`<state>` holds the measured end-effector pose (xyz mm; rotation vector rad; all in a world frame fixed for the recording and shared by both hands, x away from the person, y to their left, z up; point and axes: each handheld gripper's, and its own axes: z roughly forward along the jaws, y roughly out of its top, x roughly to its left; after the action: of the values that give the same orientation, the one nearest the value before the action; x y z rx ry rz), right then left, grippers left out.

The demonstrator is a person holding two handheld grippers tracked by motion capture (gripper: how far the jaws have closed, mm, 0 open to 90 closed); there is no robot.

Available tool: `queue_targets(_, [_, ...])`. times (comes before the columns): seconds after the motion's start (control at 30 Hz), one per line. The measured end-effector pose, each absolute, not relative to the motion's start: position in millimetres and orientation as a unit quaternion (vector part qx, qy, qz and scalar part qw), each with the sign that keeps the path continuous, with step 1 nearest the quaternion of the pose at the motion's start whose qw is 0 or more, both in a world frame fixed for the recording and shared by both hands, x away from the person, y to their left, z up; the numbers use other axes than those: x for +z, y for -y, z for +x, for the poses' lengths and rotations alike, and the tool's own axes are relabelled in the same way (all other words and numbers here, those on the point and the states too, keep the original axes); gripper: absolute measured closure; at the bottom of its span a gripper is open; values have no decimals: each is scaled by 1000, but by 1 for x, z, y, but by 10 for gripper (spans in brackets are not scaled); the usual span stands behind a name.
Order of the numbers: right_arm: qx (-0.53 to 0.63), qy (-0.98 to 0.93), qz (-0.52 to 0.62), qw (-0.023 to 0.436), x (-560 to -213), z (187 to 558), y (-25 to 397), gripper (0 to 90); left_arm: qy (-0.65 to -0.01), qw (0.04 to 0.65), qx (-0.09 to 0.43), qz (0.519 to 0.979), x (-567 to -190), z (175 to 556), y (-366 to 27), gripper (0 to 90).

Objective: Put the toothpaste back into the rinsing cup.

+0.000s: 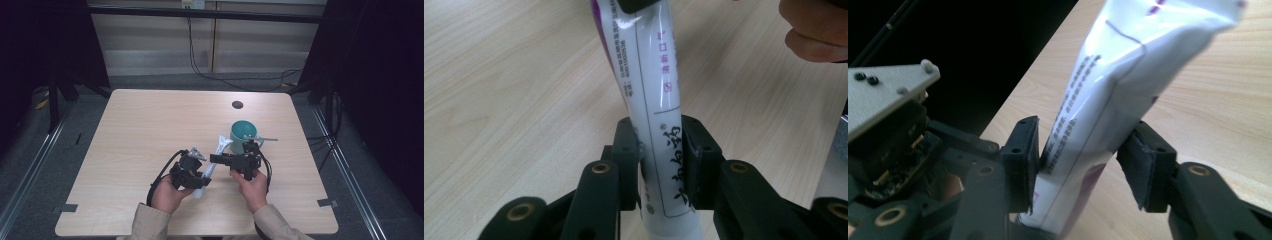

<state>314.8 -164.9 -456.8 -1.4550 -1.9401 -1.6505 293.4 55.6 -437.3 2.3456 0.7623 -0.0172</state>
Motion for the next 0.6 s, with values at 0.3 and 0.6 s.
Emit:
queue_targets(0.3, [-550, 653, -508, 112, -457, 315, 163, 670, -287, 345, -23, 893, -441, 291, -49, 684])
queue_targets(0.6, [-547, 670, -494, 93, -451, 315, 164, 736, -278, 362, -34, 889, -443, 290, -46, 634])
